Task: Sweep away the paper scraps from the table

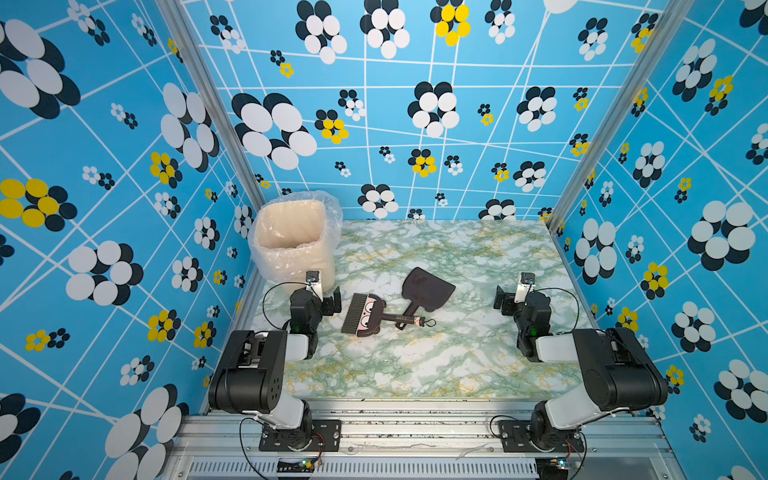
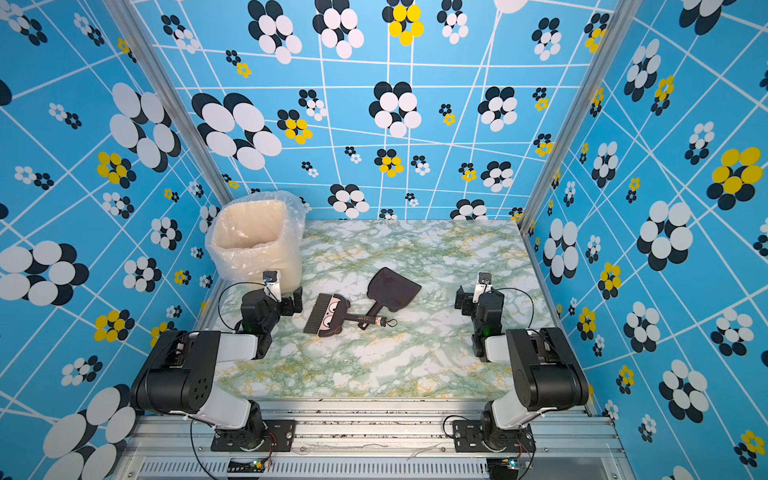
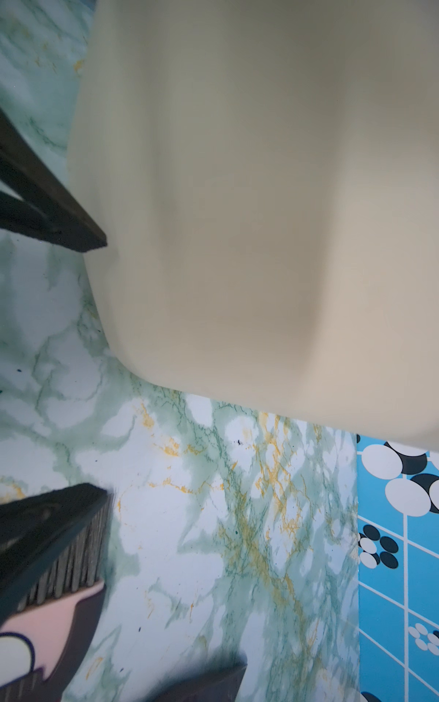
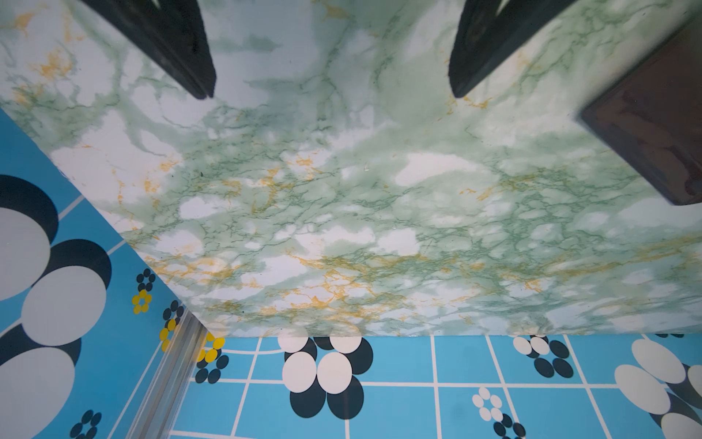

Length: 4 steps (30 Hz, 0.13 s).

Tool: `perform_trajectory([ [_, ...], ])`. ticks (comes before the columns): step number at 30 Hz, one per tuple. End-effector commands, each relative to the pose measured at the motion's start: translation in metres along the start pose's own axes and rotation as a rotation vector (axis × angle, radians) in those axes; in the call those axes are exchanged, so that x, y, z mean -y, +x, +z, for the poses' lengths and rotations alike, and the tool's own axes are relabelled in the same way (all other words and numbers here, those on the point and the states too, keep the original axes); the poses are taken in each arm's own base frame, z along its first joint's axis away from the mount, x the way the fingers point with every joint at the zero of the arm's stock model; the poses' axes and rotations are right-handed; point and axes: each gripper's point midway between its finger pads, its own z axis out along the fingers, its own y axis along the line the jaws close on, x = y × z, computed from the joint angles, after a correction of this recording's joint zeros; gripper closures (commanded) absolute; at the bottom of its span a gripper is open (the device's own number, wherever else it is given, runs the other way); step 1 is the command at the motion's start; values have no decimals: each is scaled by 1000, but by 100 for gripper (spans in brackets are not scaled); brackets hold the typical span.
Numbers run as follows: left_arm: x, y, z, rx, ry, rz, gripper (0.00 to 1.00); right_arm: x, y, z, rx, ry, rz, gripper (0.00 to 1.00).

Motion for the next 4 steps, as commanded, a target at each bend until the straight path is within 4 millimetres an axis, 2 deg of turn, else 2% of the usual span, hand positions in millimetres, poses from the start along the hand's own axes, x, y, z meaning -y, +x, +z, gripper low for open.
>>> perform_trajectory([
  [1,-2,-2,2,0,-13,-11,1,3,-4,3,2,17,14,1],
  [4,-2,-2,1,1,-17,-6,1,4,-4,3,1,21,13,1],
])
